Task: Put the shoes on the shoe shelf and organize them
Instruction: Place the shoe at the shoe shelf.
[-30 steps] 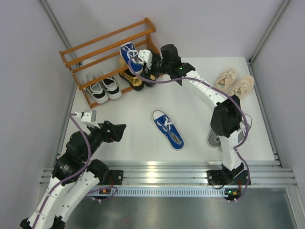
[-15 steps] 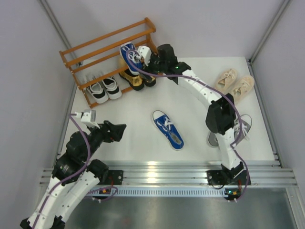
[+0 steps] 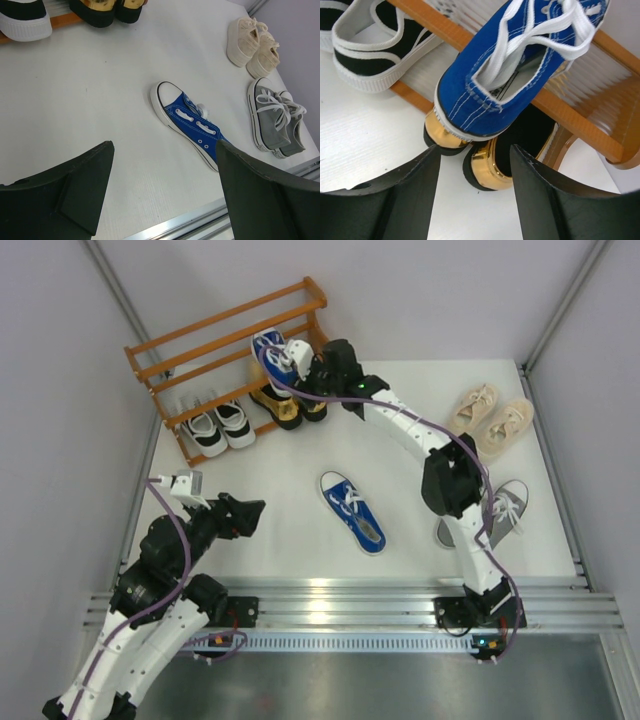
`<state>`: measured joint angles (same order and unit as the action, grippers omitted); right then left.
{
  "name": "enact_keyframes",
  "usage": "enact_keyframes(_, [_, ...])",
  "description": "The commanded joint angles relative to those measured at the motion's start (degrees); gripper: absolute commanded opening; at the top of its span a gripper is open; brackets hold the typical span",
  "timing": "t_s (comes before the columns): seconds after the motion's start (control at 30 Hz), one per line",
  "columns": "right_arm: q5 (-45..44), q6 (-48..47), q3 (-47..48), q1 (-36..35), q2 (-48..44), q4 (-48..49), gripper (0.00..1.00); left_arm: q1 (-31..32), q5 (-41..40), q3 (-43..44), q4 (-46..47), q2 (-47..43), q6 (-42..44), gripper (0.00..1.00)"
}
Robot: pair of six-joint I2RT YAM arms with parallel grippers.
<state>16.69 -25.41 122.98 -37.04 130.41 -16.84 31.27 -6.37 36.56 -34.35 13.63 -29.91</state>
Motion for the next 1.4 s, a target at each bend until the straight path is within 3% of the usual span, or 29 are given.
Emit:
enact_keyframes(0.0, [-1.8, 1.9, 4.8, -0.8, 1.2, 4.8, 0.57, -0.1, -0.5, -0.2, 1.0, -0.4, 0.0, 0.88])
enact_keyframes(0.27, [-5.5, 4.1, 7.8, -1.1, 3.5, 8.0, 0.42, -0.1, -0.7, -0.2, 1.0, -0.4, 0.0, 0.88])
enact_keyframes(0.67, [-9.5, 5.2, 9.9, -2.1, 4.9, 11.0, 0.32, -0.1, -1.1, 0.0, 1.0, -0.4, 0.4, 0.88])
enact_keyframes(1.23, [-12.6, 5.2, 7.1, -1.8, 3.0, 11.2, 0.34, -0.2, -0.7, -0.2, 1.0, -0.4, 0.1, 0.88])
enact_keyframes(1.37, [-10.9, 5.1, 5.8, -1.9, 1.7, 11.3, 0.41, -0.1, -0.7, -0.1, 1.0, -0.6, 0.1, 0.88])
